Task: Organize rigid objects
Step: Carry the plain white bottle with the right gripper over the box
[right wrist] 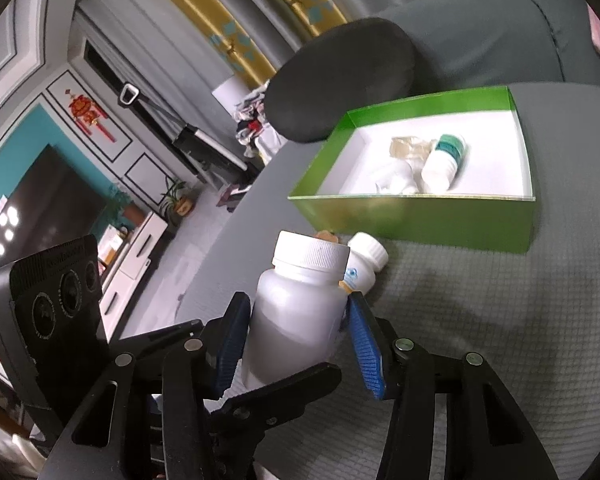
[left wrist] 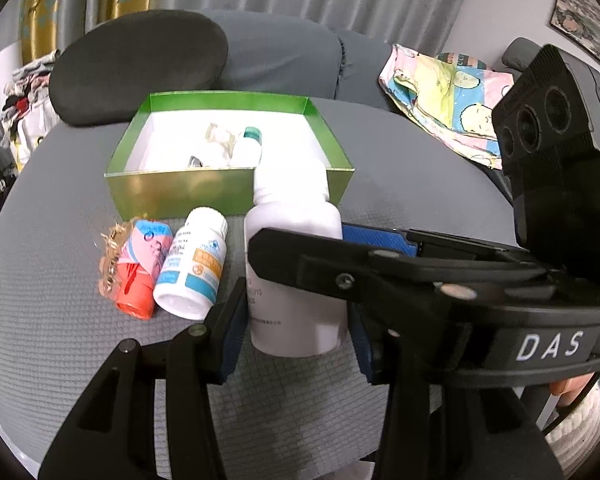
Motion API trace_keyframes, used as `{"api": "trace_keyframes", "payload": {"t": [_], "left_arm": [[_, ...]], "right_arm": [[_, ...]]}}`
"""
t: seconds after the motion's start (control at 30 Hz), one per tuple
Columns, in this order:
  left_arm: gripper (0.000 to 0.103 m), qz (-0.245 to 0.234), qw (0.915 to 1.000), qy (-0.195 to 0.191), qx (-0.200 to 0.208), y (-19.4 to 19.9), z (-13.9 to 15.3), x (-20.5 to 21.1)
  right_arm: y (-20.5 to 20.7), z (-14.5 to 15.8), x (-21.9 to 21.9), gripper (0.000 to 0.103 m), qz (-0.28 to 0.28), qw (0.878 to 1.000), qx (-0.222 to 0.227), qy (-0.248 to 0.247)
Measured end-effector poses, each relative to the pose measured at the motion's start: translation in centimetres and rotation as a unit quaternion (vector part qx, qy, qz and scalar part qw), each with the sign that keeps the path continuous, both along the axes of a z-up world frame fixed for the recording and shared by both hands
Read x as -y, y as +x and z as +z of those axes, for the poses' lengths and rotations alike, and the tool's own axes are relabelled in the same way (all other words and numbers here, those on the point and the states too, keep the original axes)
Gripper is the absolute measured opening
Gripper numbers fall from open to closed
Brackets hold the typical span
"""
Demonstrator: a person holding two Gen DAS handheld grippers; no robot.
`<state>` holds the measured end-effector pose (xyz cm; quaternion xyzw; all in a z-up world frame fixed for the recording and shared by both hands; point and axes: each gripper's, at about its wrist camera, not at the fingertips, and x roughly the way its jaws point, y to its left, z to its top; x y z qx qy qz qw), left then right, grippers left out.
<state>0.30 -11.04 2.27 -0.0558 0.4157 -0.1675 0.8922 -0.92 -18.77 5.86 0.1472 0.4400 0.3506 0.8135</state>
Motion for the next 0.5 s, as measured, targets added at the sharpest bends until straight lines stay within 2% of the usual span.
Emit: {"api": "trace_keyframes", "payload": {"t": [0.5], "left_arm": [[0.044, -0.019, 0.9994, 0.005, 0.028, 0.6, 2.3, 0.3]], "right_arm": [[0.4, 1.8, -0.5, 0.048, 0.002, 1.000, 0.025, 0.007]]}}
